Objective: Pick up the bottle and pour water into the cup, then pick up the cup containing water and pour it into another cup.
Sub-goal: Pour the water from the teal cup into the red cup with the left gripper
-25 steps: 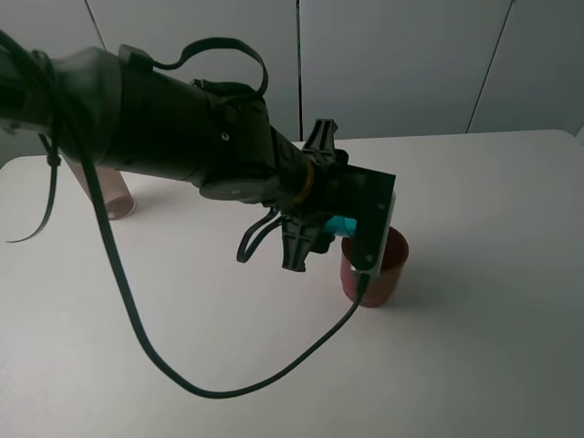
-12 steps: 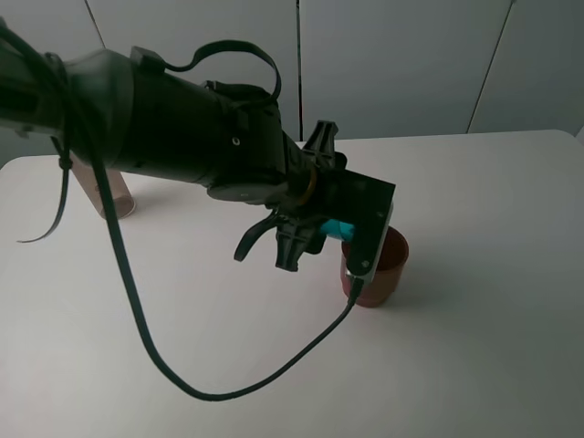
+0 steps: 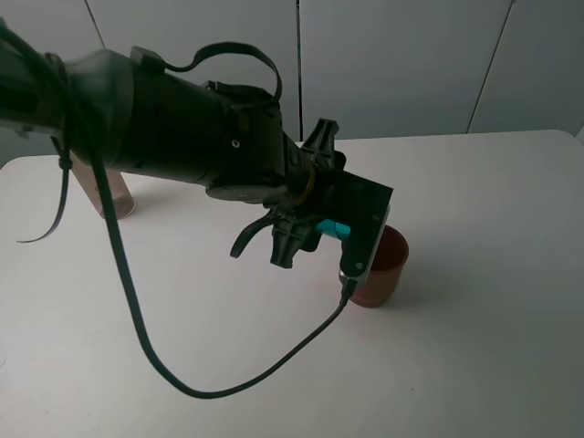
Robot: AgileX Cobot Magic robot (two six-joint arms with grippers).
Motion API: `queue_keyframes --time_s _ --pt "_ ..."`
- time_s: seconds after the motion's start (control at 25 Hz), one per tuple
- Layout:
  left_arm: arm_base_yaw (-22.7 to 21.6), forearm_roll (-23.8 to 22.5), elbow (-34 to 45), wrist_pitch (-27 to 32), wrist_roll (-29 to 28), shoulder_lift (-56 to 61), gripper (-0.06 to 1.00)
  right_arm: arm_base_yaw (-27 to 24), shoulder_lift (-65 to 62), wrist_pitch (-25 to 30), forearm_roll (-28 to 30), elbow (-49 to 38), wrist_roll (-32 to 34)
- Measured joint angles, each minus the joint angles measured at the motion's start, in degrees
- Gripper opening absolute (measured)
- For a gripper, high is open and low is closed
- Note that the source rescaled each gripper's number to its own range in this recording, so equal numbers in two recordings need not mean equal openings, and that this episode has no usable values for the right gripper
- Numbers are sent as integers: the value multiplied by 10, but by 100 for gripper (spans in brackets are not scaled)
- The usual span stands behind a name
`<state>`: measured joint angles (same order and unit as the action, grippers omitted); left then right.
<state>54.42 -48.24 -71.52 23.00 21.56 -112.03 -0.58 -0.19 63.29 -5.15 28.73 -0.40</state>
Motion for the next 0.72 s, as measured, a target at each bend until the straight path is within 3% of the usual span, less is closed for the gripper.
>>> queue_keyframes --time_s 0.72 --pt "23 -60 -16 18 3 0 1 0 0 0 0 0 0"
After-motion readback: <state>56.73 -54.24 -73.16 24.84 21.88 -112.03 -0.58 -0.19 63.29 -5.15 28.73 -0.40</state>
